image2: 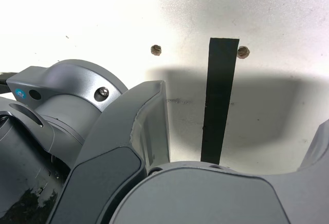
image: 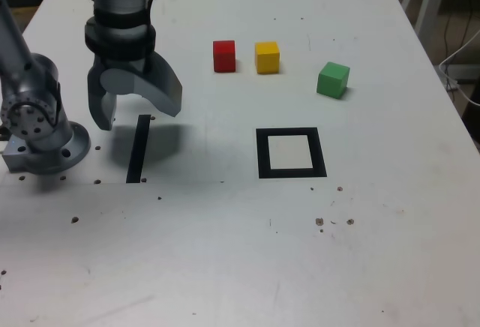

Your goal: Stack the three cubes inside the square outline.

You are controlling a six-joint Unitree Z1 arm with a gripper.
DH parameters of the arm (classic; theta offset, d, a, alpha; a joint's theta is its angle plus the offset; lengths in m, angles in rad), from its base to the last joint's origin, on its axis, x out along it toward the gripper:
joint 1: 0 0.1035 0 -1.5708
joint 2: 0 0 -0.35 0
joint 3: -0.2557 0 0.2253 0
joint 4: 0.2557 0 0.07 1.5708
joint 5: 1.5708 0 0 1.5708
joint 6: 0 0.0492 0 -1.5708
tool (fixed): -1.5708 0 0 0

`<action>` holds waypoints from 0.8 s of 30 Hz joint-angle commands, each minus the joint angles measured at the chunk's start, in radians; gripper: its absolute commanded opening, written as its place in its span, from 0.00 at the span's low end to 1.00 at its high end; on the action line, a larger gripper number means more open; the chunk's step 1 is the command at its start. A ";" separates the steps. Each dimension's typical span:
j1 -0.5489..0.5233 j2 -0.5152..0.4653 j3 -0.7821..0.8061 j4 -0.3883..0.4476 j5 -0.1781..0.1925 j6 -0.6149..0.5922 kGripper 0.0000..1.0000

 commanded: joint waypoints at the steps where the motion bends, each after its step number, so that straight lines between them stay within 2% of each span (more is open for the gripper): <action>1: 0.001 -0.004 0.001 -0.001 0.002 -0.002 1.00; 13: 0.001 0.005 -0.001 -0.001 0.011 -0.003 1.00; 18: 0.000 0.019 -0.024 0.009 0.036 -0.003 1.00; 24: 0.009 0.047 -0.121 0.070 0.090 0.009 1.00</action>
